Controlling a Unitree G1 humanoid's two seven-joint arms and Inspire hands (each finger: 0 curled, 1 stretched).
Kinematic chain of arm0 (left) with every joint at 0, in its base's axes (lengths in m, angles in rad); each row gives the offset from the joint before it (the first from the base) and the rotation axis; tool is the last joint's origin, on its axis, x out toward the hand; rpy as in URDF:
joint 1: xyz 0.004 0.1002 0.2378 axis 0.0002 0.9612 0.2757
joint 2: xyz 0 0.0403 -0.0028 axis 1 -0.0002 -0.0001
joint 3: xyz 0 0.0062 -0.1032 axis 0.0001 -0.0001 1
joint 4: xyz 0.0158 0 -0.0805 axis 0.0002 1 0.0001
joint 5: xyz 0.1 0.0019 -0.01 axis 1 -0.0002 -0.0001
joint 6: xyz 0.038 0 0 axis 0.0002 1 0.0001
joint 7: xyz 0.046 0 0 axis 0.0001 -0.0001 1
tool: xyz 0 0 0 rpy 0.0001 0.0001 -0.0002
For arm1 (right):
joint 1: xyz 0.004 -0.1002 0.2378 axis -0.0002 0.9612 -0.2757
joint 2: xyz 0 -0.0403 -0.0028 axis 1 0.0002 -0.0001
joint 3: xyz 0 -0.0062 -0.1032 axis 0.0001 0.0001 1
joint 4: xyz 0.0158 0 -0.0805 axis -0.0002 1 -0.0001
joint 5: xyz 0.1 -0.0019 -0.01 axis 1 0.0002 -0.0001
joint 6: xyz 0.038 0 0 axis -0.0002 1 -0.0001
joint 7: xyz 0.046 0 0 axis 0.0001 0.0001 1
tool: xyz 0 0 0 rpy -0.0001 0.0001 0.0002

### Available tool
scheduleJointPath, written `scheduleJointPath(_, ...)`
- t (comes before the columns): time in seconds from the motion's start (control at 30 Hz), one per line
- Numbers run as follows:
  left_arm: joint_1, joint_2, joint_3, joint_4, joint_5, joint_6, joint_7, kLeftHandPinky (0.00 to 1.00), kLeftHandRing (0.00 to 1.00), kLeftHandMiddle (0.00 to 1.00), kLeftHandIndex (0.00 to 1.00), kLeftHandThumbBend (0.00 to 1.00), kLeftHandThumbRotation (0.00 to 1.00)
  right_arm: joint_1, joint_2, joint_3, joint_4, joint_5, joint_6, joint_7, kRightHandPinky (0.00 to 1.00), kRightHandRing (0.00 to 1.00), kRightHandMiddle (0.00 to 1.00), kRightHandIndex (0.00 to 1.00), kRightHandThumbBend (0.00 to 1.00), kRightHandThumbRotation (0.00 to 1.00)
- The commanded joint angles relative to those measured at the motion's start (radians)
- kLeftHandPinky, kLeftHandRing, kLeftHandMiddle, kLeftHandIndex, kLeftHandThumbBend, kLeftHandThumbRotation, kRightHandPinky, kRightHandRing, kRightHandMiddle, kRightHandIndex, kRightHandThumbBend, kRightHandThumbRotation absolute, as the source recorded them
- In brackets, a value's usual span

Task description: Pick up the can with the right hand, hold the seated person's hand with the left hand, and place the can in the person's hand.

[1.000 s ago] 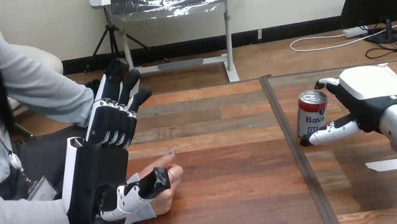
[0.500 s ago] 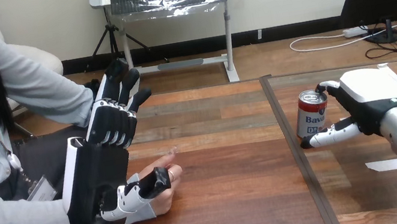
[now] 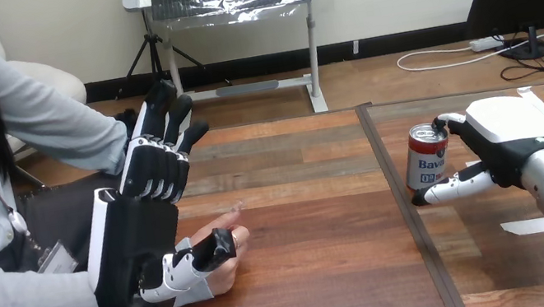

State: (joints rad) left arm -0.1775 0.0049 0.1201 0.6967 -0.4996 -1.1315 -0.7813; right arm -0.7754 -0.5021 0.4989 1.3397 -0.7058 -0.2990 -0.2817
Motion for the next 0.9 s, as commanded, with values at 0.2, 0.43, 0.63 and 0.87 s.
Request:
scheduleJointPath(0.2,-0.045,-0.006,-0.002,-0.022,0.002,-0.003,-0.001,0.89,0.96,0.98,0.94,1.00,0.50,-0.024,-0.005,-0.007,-0.020,0.007,-0.025,-0.011,1.00,0.94,0.82,0.85,1.00,0.68)
scheduleJointPath(0.43,-0.044,-0.006,-0.003,-0.024,-0.002,0.006,-0.006,0.90,0.97,0.98,0.95,1.00,0.51,-0.022,-0.006,-0.007,-0.018,0.007,-0.017,-0.003,1.00,0.93,0.80,0.83,1.00,0.66)
scheduleJointPath(0.63,-0.044,-0.006,0.000,-0.020,0.006,0.001,0.000,0.90,0.97,0.98,0.95,1.00,0.51,-0.023,-0.008,-0.004,-0.019,0.002,-0.015,0.000,1.00,0.93,0.80,0.83,1.00,0.65)
scheduleJointPath(0.87,-0.048,-0.005,0.001,-0.018,0.006,-0.004,-0.005,0.90,0.96,0.98,0.95,1.00,0.52,-0.021,-0.011,-0.004,-0.022,0.002,-0.017,-0.002,1.00,0.92,0.78,0.81,1.00,0.64)
